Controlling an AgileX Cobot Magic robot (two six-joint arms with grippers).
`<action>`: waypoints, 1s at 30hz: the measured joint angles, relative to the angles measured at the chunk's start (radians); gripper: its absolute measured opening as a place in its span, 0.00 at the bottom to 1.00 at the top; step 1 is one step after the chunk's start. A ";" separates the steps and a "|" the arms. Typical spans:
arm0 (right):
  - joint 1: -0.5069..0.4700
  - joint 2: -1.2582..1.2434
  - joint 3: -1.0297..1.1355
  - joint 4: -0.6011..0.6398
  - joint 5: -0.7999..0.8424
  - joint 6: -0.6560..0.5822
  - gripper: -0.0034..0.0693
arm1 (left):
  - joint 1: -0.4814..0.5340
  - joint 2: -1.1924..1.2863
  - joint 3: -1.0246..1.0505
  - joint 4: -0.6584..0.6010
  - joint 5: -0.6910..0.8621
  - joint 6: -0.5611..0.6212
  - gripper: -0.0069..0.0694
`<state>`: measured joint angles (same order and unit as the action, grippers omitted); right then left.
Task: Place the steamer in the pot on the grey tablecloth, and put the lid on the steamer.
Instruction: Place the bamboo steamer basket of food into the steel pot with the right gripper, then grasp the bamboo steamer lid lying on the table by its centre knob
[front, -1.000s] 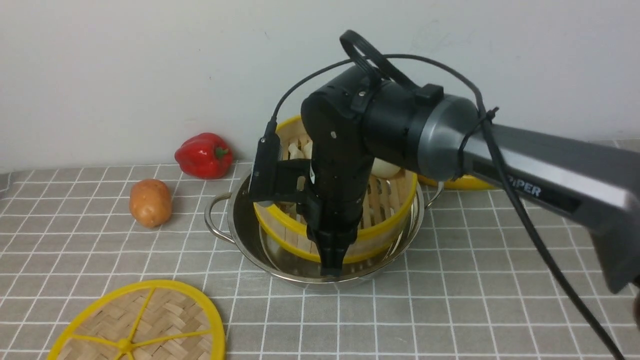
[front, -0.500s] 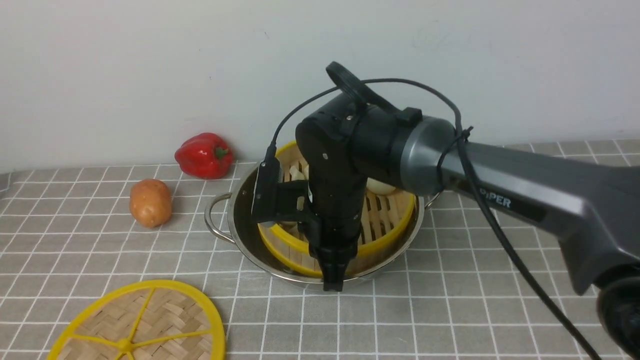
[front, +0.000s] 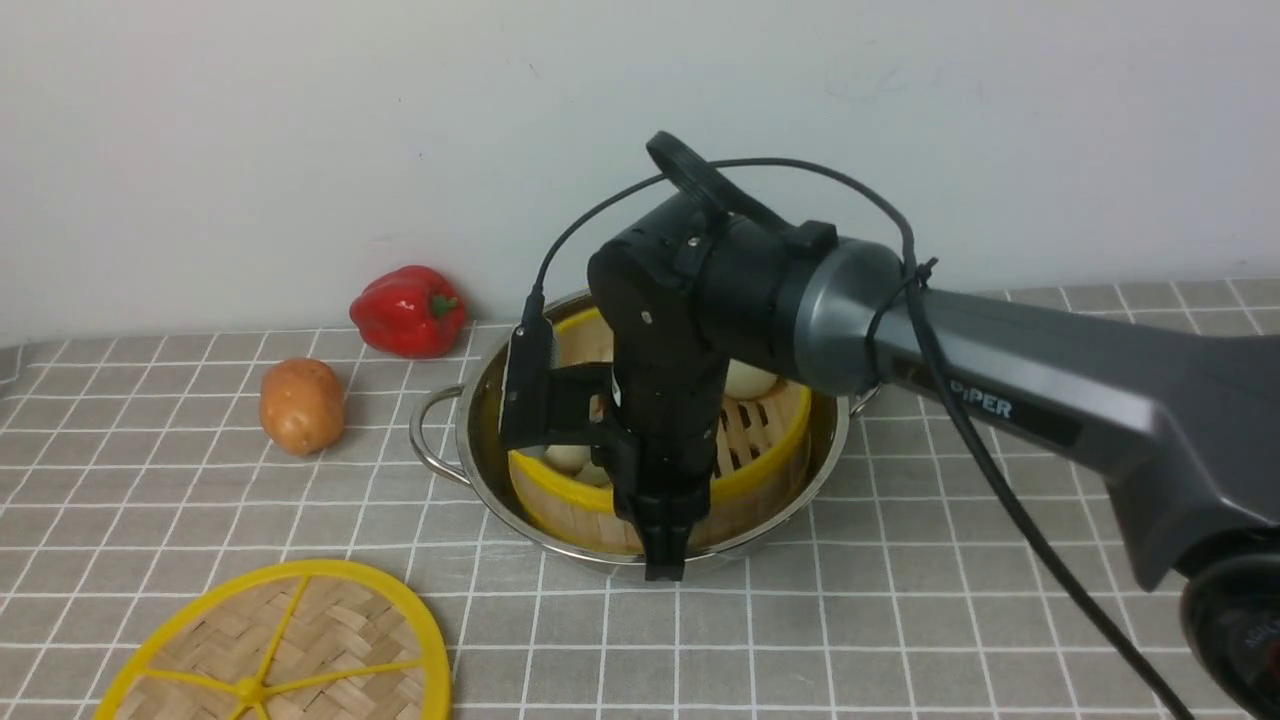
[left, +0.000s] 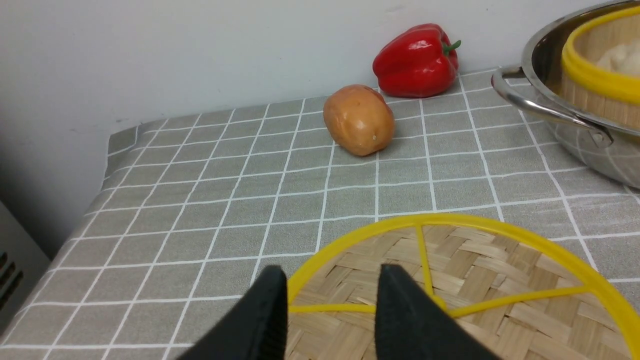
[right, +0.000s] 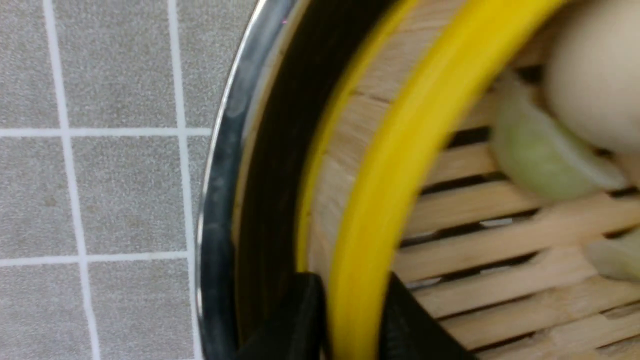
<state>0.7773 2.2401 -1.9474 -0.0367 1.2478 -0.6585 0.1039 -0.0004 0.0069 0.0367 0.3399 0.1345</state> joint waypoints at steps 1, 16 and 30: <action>0.000 0.000 0.000 -0.002 0.000 -0.001 0.32 | 0.000 0.000 0.000 0.000 0.000 0.000 0.41; 0.000 -0.035 -0.017 -0.018 -0.011 -0.004 0.53 | 0.000 0.000 0.000 0.000 0.000 0.000 0.41; 0.000 -0.123 -0.319 -0.090 -0.015 0.299 0.23 | 0.000 0.000 0.000 0.000 0.000 0.000 0.41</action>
<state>0.7773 2.1170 -2.2663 -0.1266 1.2332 -0.3599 0.1039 -0.0004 0.0069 0.0367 0.3399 0.1345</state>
